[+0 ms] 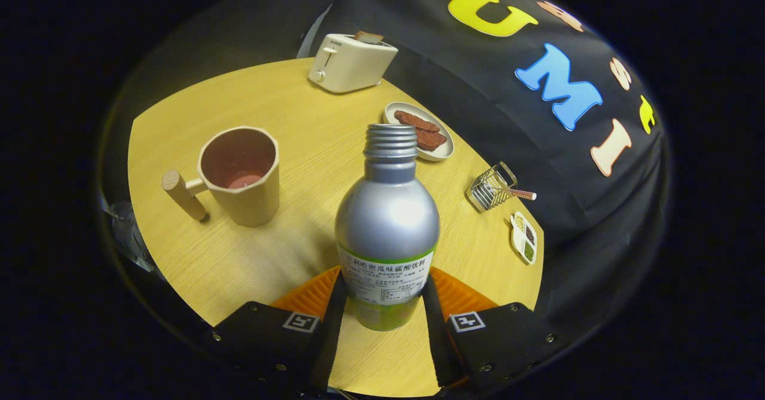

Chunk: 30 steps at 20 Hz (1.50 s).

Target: Take the bottle from table, then pour the juice into the cup, finally place the bottle on the coaster

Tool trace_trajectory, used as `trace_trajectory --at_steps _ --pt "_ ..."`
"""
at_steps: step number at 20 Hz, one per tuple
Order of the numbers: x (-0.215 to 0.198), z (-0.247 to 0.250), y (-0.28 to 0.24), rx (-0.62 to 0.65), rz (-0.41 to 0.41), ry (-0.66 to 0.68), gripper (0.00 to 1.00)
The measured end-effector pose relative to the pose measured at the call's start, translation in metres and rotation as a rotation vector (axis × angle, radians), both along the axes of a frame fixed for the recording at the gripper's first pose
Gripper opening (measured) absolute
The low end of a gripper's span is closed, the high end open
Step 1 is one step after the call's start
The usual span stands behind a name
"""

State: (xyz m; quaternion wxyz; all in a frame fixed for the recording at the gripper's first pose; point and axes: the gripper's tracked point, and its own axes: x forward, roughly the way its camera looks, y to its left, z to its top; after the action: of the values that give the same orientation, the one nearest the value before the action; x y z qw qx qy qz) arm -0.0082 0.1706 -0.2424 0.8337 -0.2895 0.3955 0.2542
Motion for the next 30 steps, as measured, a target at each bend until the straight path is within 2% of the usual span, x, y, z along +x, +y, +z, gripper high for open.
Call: trace_trajectory --at_steps 8,18,30 --pt "0.023 0.001 -0.001 0.184 -0.064 -0.023 0.65" --pt "0.071 0.007 0.007 0.385 -0.124 -0.058 0.65" --pt "0.133 0.004 0.016 0.615 -0.263 -0.064 0.67"
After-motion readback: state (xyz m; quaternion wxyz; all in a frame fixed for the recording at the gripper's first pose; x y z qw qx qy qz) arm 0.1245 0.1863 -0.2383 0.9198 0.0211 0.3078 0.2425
